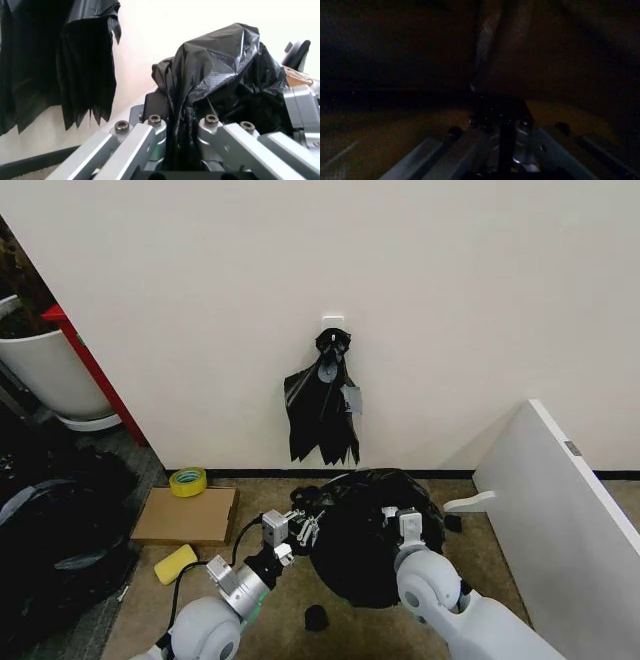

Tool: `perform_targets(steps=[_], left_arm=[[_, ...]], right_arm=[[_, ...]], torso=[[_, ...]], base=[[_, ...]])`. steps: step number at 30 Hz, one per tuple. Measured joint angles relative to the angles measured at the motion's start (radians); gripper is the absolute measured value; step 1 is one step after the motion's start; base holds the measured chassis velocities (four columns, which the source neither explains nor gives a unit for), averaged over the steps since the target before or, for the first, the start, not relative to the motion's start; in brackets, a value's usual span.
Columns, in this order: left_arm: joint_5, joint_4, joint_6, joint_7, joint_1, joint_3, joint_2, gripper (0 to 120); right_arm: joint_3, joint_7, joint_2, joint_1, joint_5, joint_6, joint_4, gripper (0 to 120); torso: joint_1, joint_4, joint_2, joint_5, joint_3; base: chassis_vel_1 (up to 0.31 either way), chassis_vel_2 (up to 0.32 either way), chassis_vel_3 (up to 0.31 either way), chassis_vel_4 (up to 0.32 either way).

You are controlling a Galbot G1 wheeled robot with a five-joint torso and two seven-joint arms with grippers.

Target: Place the garbage bag over the trash bin.

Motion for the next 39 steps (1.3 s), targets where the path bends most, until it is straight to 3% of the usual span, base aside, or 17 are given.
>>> perform_targets(steps=[11,26,39], left_arm=[[0.003,0.008,0.0,0.002,-0.002,0.0,-0.002,5],[-0.003,0.0,-0.012,0.009,-0.004,-0.03,-0.006,5],[0.002,0.01,-0.027,0.024,-0.004,-0.031,-0.006,5]], right_arm=[[-0.043,-0.084,-0.022,-0.051,-0.056,0.09,0.103,0],[-0.123,0.009,-0.015,-0.071,0.009,-0.06,0.106,0],[-0.112,-0.02,-0.016,-0.065,-0.053,-0.037,0.139,0]], torso=[[0.0,0.0001,0.0,-0.0001,0.0],[0.0,0.0001,0.0,0.0,0.0],[0.0,0.0,0.0,-0.0001,0.0]], base=[[0.0,0.0,0.0,0.0],[0.0,0.0,0.0,0.0],[0.0,0.0,0.0,0.0]])
